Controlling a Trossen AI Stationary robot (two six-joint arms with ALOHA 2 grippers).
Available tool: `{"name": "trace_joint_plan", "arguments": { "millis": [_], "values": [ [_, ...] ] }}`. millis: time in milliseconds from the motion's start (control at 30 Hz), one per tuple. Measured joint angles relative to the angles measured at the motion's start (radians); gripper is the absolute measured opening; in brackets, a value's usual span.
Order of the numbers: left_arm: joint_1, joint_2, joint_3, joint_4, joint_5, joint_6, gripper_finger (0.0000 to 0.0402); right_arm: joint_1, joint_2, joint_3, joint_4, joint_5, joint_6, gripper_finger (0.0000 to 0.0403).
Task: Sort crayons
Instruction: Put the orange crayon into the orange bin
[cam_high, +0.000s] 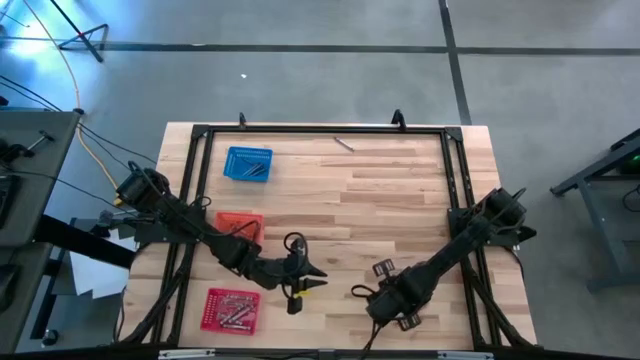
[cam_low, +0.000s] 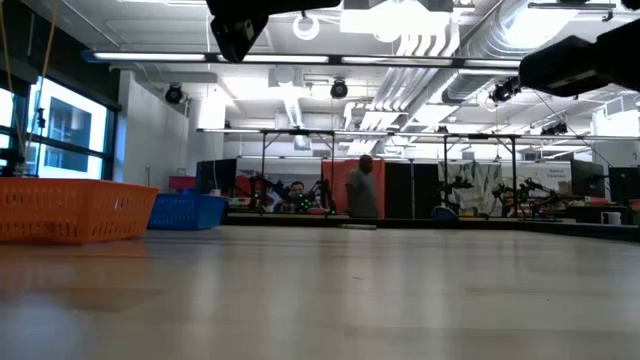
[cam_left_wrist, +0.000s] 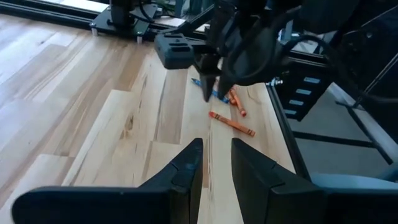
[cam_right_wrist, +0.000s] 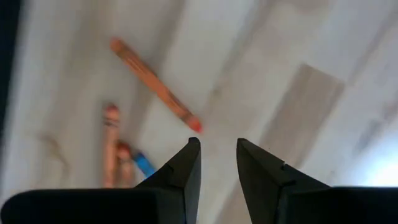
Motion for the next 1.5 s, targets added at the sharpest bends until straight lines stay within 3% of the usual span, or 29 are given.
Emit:
{"name": "trace_joint_plan", "arguments": {
  "millis": [200, 600, 767, 1500],
  "values": [
    [-0.019, 0.000, 0.000, 0.000, 0.000, 0.000, 0.0069, 0.033, 0.001, 0.000, 0.077, -0.037, 0.011, 0.0097],
    [-0.035, -0.001, 0.000, 0.006, -0.025, -0.016, 0.0069, 0.074, 0.001, -0.020, 0.180, 0.007, -0.203, 0.0097],
    [-0.035, -0.001, 0.000, 0.006, -0.026, -0.025, 0.0069, 0.069, 0.002, -0.090, 0.262, -0.038, -0.201, 0.0097],
    [-0.034, -0.001, 0.000, 0.006, -0.026, -0.024, 0.0069, 0.052, -0.006, -0.281, 0.550, -0.036, -0.179, 0.0096]
  ]
}}
